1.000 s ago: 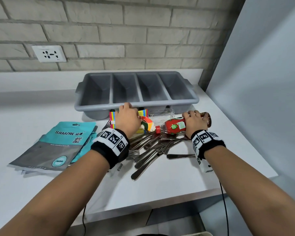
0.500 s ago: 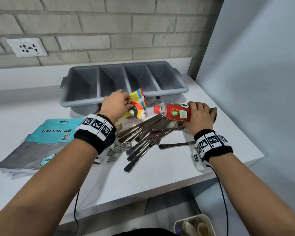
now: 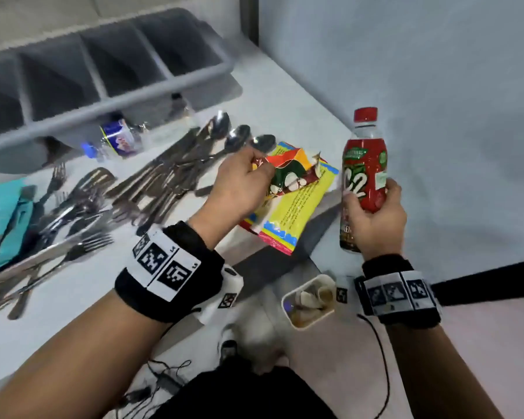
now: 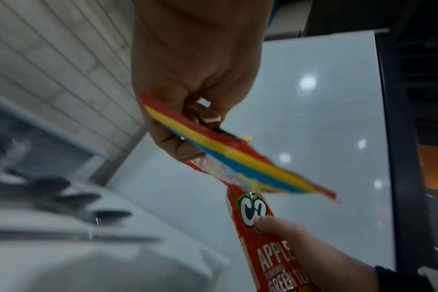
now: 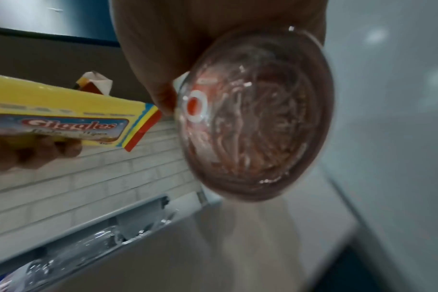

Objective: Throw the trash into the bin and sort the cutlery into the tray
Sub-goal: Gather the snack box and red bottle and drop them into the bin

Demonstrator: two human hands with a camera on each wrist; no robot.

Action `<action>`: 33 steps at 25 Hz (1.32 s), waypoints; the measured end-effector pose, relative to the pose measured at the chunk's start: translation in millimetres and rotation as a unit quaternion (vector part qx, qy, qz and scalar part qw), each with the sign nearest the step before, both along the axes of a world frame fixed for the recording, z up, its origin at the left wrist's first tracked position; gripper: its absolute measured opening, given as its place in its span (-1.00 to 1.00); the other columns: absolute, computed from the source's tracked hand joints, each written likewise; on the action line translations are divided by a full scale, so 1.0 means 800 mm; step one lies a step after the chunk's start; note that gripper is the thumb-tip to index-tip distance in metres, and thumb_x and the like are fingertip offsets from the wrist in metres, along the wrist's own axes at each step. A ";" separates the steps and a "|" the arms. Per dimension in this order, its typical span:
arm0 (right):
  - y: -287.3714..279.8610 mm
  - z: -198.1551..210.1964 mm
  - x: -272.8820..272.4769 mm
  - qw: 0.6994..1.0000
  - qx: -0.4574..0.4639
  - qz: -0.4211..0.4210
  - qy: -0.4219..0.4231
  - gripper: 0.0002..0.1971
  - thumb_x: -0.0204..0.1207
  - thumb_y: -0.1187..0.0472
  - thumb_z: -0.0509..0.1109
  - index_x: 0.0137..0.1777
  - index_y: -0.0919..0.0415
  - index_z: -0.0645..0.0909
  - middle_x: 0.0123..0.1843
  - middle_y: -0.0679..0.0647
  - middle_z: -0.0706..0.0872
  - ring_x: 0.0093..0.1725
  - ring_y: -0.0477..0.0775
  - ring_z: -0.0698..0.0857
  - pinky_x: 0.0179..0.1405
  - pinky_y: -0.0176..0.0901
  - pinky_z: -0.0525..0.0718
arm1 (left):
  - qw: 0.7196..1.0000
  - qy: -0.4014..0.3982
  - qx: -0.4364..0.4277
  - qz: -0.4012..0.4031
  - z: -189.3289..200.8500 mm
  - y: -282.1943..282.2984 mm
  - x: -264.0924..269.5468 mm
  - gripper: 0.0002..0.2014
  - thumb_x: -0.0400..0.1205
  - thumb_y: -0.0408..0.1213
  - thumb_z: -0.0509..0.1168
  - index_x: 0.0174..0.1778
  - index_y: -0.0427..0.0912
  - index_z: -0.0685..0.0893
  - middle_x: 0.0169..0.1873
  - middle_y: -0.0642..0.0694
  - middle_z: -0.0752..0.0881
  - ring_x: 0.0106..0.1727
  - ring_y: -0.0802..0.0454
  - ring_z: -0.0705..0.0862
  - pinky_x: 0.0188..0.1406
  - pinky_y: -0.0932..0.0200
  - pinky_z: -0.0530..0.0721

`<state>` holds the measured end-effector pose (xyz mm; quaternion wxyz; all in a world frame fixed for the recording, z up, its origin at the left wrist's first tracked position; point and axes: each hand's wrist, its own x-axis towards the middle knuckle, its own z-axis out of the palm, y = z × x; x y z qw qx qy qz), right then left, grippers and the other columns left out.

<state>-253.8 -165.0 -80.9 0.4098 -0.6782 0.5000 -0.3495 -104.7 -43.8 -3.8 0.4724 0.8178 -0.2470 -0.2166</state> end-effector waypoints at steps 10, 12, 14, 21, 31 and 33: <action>0.026 -0.198 -0.193 0.942 0.295 -0.160 -0.027 -0.36 0.21 0.11 0.25 0.32 0.38 0.42 0.13 0.29 0.67 0.08 0.23 0.66 0.00 -0.10 0.64 | 0.964 0.112 0.198 -0.137 -0.226 -0.071 -0.163 -0.71 0.60 -0.38 0.20 0.25 -0.28 0.54 0.15 -0.23 0.70 0.15 -0.17 0.69 0.02 0.13 0.58; 0.032 -0.226 -0.193 0.926 0.337 -0.166 -0.036 -0.38 0.26 0.14 0.31 0.35 0.36 0.39 0.17 0.31 0.65 0.07 0.21 0.66 0.11 0.05 0.65 | 0.958 0.130 0.222 -0.128 -0.271 -0.077 -0.171 -0.70 0.59 -0.39 0.21 0.25 -0.25 0.53 0.17 -0.22 0.71 0.16 -0.17 0.69 0.13 0.07 0.65; 0.035 -0.256 -0.186 0.905 0.386 -0.171 -0.048 -0.44 0.40 0.24 0.36 0.40 0.35 0.34 0.15 0.27 0.63 0.03 0.18 0.65 0.10 0.07 0.66 | 0.959 0.127 0.225 -0.119 -0.313 -0.083 -0.176 -0.69 0.56 -0.42 0.23 0.23 -0.22 0.53 0.12 -0.18 0.71 0.14 -0.16 0.70 0.19 -0.02 0.68; 0.017 -0.385 -0.163 0.871 0.441 -0.215 -0.034 -0.56 0.57 0.33 0.25 0.44 0.31 0.30 0.22 0.33 0.64 0.01 0.24 0.66 -0.09 -0.01 0.71 | 0.944 0.067 0.277 -0.166 -0.472 -0.112 -0.163 -0.70 0.54 -0.55 0.11 -0.03 -0.14 0.66 0.21 -0.21 0.64 0.23 -0.16 0.63 0.15 0.24 0.52; 0.011 -0.594 -0.129 0.803 0.561 -0.192 0.057 -0.50 0.51 0.16 0.37 0.42 0.28 0.41 0.34 0.25 0.64 0.28 0.28 0.65 0.20 -0.06 0.60 | 0.893 0.033 0.360 -0.268 -0.674 -0.148 -0.172 -0.73 0.56 -0.47 0.15 0.02 -0.32 0.75 0.30 -0.25 0.56 0.30 -0.17 0.57 0.33 0.23 0.44; 0.010 -0.621 -0.124 0.806 0.556 -0.189 0.078 -0.48 0.50 0.11 0.38 0.42 0.29 0.41 0.34 0.25 0.64 0.30 0.27 0.63 0.23 -0.05 0.57 | 0.880 0.037 0.379 -0.283 -0.704 -0.150 -0.174 -0.75 0.56 -0.45 0.17 -0.01 -0.30 0.75 0.34 -0.25 0.53 0.33 -0.17 0.56 0.37 0.27 0.37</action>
